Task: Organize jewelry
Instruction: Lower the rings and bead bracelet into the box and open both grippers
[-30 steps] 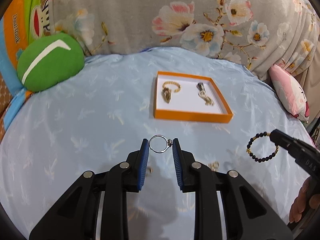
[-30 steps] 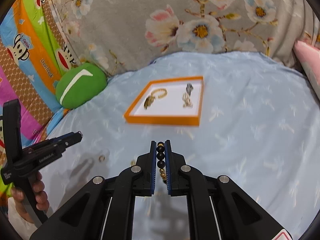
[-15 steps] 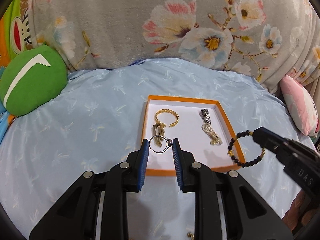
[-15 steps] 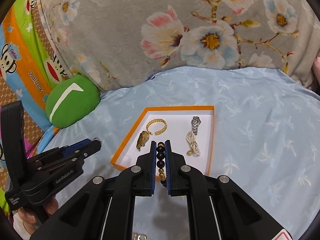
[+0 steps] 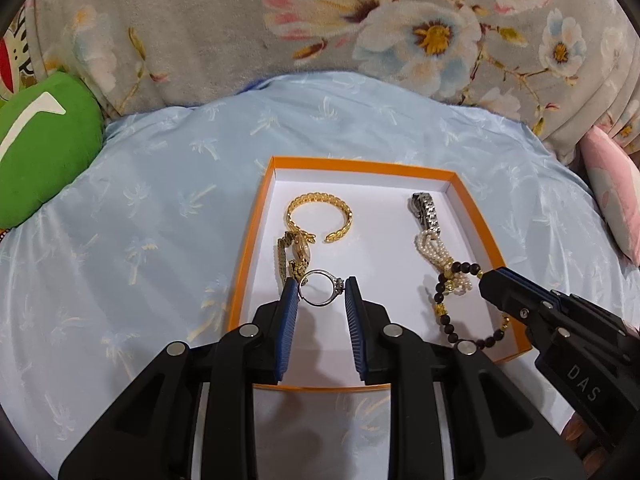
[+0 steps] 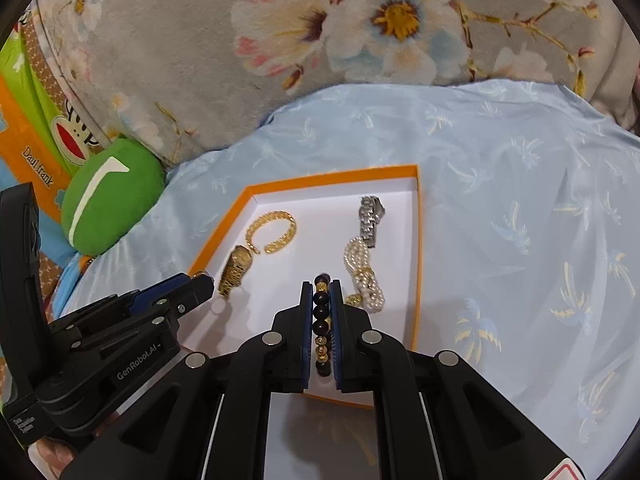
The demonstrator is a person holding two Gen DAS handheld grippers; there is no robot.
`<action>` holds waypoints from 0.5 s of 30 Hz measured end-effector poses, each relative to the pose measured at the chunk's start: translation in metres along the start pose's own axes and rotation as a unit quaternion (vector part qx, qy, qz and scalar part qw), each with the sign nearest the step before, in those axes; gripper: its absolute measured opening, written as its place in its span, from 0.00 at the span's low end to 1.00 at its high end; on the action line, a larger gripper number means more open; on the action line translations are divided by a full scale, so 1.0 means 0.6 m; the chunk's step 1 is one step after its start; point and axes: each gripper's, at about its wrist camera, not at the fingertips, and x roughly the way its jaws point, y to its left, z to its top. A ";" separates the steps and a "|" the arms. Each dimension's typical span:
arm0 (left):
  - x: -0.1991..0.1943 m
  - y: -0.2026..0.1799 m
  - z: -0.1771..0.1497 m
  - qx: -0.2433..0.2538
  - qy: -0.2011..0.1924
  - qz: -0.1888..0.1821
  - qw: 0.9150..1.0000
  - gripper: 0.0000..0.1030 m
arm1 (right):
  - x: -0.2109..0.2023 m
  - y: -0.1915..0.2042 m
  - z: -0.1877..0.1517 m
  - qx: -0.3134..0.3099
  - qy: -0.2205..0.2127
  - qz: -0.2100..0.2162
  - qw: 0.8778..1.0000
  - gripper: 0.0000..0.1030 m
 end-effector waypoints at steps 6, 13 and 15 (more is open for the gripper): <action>0.027 0.003 -0.006 -0.004 0.013 0.002 1.000 0.23 | 0.014 -0.003 -0.008 -0.013 0.004 -0.019 1.000 0.07; 0.043 0.011 -0.013 -0.011 0.021 0.005 1.000 0.23 | 0.029 -0.004 -0.018 -0.022 0.014 -0.028 0.999 0.07; 0.048 0.013 -0.016 -0.012 0.025 0.006 1.000 0.23 | 0.030 -0.008 -0.018 -0.017 0.015 -0.026 0.999 0.07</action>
